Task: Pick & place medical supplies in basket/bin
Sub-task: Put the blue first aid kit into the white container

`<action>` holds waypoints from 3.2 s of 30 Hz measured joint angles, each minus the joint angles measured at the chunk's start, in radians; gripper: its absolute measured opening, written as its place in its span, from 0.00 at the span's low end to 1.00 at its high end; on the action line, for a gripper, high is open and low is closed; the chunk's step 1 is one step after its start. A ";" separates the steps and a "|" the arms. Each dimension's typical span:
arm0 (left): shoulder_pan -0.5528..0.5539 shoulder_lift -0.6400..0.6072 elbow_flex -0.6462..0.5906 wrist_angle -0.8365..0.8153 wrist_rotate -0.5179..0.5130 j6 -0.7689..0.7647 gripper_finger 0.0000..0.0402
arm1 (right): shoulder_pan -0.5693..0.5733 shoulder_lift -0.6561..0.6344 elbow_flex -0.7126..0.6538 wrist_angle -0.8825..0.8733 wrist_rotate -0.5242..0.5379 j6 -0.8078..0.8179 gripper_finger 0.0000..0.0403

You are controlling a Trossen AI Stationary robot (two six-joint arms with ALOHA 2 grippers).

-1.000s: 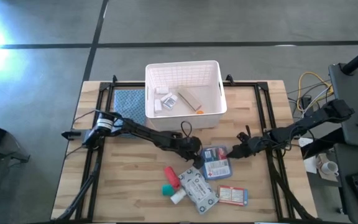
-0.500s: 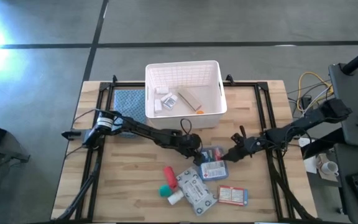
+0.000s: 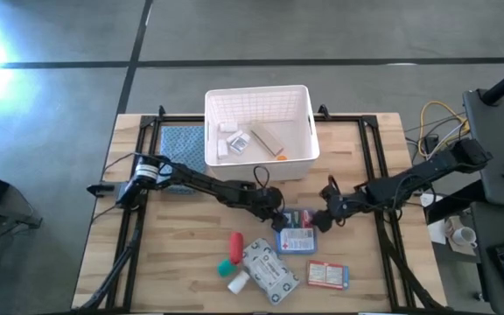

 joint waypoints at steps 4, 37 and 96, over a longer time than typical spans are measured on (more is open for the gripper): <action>0.000 0.000 -0.006 0.000 0.003 -0.002 0.75 | 0.003 -0.006 -0.031 0.012 -0.007 0.092 0.66; 0.012 0.000 -0.030 0.057 -0.002 -0.013 0.75 | 0.023 0.231 -0.251 0.653 0.092 0.165 0.66; -0.001 -0.051 -0.027 0.212 -0.025 0.032 0.75 | 0.126 -0.070 0.031 -0.301 0.124 0.522 0.65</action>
